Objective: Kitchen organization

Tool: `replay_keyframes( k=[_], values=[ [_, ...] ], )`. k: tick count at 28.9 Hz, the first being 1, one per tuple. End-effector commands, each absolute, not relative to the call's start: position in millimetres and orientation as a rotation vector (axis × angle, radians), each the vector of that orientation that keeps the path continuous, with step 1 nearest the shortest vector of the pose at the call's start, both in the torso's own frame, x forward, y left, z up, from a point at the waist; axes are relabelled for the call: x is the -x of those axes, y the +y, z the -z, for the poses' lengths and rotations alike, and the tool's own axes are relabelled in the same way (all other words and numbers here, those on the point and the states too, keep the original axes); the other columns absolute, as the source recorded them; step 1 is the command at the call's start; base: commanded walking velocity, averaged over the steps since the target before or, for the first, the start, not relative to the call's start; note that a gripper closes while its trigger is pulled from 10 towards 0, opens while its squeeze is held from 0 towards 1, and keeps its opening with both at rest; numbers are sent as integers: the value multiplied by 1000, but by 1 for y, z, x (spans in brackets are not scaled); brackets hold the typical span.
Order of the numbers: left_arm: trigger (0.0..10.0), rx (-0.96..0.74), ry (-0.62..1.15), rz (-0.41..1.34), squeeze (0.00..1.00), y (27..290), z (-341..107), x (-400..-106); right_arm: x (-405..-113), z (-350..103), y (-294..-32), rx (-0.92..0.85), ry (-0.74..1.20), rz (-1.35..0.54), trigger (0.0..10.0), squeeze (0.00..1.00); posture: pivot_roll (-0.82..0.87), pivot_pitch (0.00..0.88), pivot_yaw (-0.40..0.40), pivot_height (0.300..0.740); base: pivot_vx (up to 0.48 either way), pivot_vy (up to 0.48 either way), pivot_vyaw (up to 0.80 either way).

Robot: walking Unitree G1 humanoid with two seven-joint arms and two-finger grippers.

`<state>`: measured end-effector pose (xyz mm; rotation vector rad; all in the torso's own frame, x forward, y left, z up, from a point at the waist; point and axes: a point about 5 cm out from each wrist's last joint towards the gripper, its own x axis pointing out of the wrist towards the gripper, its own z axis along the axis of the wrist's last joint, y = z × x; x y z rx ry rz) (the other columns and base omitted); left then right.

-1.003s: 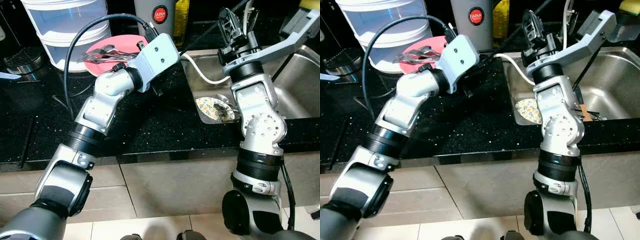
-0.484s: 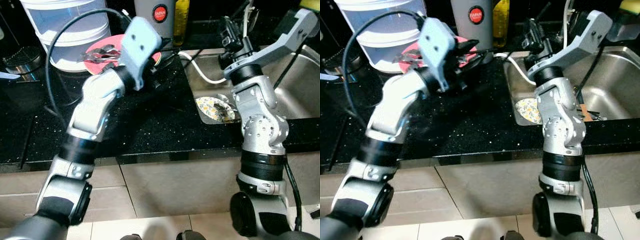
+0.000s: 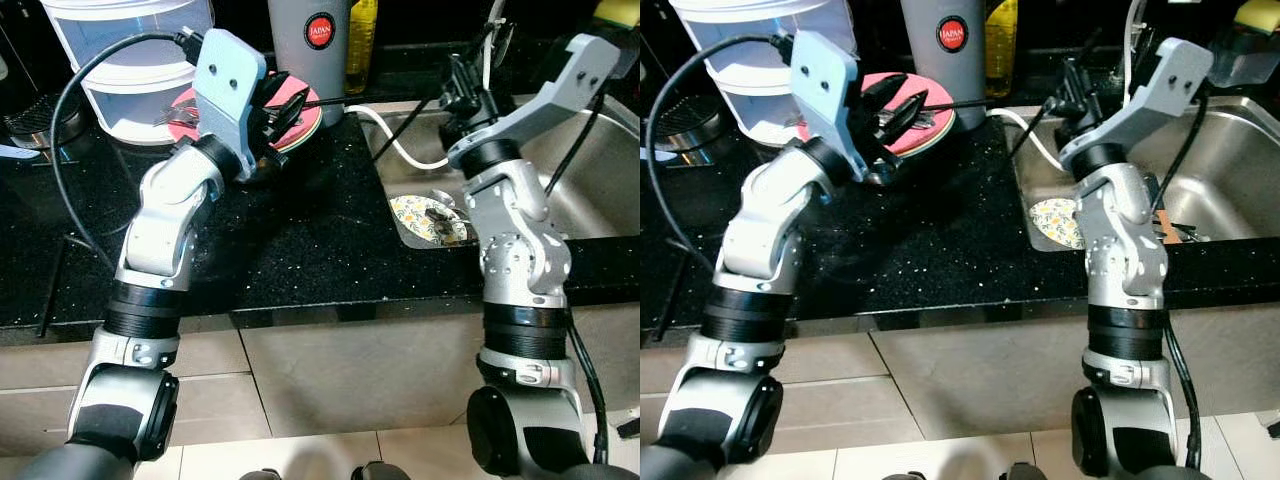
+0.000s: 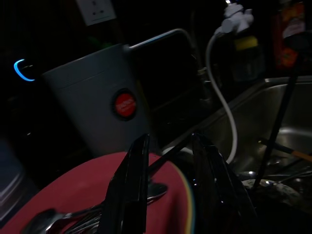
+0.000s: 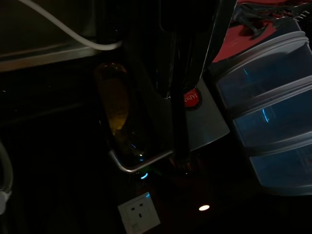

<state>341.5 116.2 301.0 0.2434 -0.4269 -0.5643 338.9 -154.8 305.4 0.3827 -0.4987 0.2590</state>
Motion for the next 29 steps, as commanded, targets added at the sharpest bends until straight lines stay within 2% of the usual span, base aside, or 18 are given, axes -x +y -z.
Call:
replay_keyframes(
  k=[1,11,16,29],
  values=[
    [10000,-231,-418,546,0,117,-299,-341,-339,-307,-155,-377,-515,-259,10000,0,57,49,-3,740,0,0,0],
    [10000,-244,-405,510,0,118,-298,-344,-339,-305,-156,-372,-517,-253,10000,0,57,49,-3,740,0,0,0],
    [10000,-298,-390,484,0,118,-295,-347,-338,-304,-155,-376,-517,-254,10000,0,53,56,4,740,0,-480,0],
    [10000,-302,-391,485,0,117,-295,-347,-339,-303,-155,-380,-518,-254,10000,0,55,58,3,740,0,-480,0]
  ],
)
